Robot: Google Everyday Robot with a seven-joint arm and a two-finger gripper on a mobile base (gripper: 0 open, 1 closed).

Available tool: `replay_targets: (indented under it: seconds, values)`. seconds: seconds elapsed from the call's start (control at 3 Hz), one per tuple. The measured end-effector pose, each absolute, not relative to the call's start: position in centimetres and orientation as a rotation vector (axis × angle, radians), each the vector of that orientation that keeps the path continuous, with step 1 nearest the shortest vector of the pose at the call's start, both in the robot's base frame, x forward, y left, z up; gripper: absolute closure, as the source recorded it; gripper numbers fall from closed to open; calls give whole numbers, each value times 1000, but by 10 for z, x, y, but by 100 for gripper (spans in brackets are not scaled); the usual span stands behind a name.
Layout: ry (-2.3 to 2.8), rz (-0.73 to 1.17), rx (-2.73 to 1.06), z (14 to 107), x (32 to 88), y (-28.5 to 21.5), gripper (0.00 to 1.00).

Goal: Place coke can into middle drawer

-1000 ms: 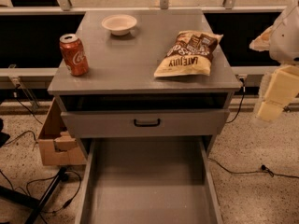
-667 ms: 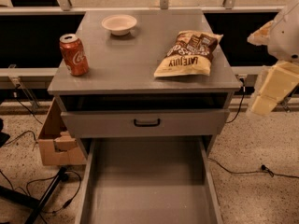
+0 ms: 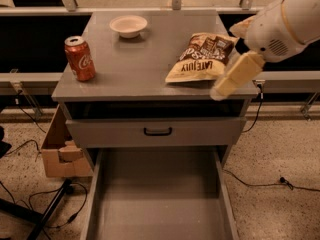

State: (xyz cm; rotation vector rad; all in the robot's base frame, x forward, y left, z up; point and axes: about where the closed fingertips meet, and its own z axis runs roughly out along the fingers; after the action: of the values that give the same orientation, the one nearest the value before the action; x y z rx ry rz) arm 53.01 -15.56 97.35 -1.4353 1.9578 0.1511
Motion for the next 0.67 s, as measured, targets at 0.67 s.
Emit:
replay_targets:
  seconds: [0.67]
  values:
    - [1590,430,-1227,974,611,-51,0]
